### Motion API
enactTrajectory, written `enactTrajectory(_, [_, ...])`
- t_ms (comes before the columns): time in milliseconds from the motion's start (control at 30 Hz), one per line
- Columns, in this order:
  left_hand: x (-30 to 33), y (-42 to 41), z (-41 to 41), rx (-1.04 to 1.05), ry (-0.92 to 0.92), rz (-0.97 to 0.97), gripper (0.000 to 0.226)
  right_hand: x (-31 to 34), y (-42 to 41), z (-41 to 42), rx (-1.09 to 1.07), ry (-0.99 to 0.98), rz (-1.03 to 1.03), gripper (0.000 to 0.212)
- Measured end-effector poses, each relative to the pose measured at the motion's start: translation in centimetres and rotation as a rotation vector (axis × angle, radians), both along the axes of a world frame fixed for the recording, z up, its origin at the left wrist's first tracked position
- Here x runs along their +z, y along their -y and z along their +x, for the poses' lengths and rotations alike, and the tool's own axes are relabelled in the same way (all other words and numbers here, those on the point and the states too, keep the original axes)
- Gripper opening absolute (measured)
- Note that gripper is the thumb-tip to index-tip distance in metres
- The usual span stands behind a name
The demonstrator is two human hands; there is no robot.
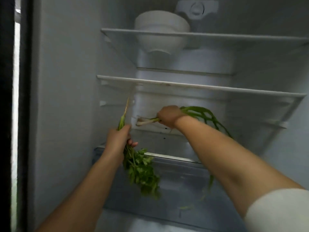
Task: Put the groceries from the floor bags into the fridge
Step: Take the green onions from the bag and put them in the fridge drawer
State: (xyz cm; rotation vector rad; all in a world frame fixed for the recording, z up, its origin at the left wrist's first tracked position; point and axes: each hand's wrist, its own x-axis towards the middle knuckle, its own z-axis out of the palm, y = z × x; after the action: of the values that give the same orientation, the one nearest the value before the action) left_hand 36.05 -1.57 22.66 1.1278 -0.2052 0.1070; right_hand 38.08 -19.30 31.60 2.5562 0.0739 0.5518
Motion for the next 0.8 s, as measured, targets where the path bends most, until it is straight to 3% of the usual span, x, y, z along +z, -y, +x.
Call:
enactTrajectory(133, [0.2, 0.2, 1.3, 0.075, 0.086, 0.142, 0.039, -1.3, 0.2, 5.8, 0.089, -0.034, -0.021, 0.029])
enactTrajectory(367, [-0.7, 0.3, 2.7, 0.147, 0.123, 0.229, 0.042, -3.7, 0.9, 11.7, -0.083, -0.196, 0.313, 0.038])
enactTrajectory(533, [-1.0, 0.2, 2.7, 0.169, 0.142, 0.259, 0.041, -4.6, 0.3, 11.8, -0.106, -0.427, 0.375, 0.049])
enactTrajectory(700, [-0.8, 0.2, 2.3, 0.144, 0.149, 0.282, 0.039, -2.7, 0.4, 10.3, -0.043, -0.388, 0.462, 0.054])
enactTrajectory(800, [-0.3, 0.3, 2.1, 0.072, 0.076, 0.202, 0.036, -0.2, -0.2, 6.6, 0.106, -0.406, 0.726, 0.047])
